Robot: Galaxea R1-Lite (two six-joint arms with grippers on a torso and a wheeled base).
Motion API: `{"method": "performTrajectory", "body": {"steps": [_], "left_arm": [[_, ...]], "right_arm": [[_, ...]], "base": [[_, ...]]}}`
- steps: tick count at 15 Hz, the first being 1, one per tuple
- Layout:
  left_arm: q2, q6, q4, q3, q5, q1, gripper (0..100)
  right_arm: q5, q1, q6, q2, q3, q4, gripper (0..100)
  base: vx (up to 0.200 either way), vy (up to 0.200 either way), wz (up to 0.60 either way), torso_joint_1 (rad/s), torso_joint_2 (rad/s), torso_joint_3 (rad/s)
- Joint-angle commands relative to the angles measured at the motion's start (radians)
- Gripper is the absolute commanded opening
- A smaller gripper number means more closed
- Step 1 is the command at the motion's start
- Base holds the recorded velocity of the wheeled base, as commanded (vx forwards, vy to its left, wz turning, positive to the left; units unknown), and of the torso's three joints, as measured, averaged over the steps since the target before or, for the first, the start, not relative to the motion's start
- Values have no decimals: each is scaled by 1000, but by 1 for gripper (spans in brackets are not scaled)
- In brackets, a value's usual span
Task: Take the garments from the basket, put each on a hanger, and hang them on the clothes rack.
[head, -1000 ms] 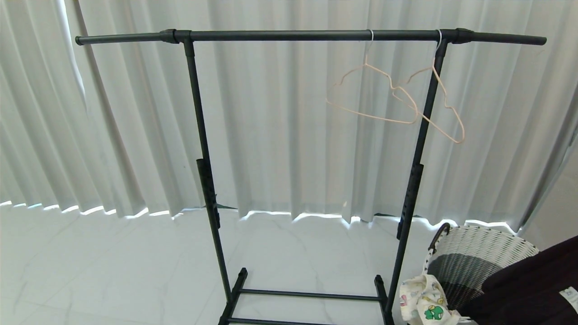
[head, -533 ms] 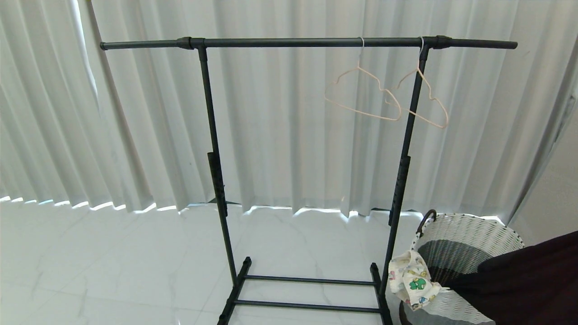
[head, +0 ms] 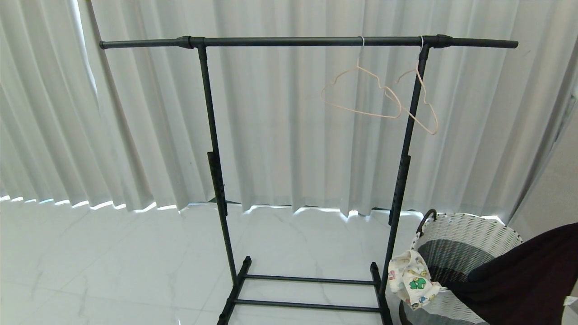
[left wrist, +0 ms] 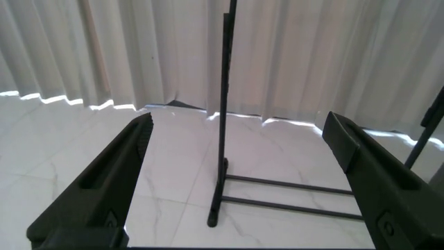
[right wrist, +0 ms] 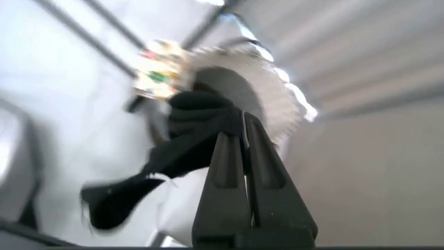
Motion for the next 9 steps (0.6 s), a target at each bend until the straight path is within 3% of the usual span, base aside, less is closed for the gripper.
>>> {"method": "performTrajectory", "body": {"steps": [1, 2, 3, 4, 6, 9], "left_arm": [[0, 3, -4, 0, -32, -2, 100], [17, -1, -15, -52, -101, -8, 100], [137, -43, -22, -175, -146, -41, 100], [291, -83, -48, -302, -144, -74, 100], [589, -83, -94, -485, -149, -123, 100], [925, -78, -134, -620, -144, -294, 100]], "right_arm": [[0, 92, 31, 97, -17, -2, 0], [0, 95, 31, 123, -36, -2, 0], [0, 95, 34, 143, -46, -2, 0], [1, 95, 49, 157, -53, -2, 0], [3, 95, 89, 169, -59, -2, 0], [6, 124, 157, 169, -63, -10, 0]], "base": [[0, 0, 0, 0, 0, 0], [0, 0, 0, 0, 0, 0], [0, 0, 0, 0, 0, 0], [0, 0, 0, 0, 0, 0], [0, 0, 0, 0, 0, 0], [0, 0, 0, 0, 0, 0]]}}
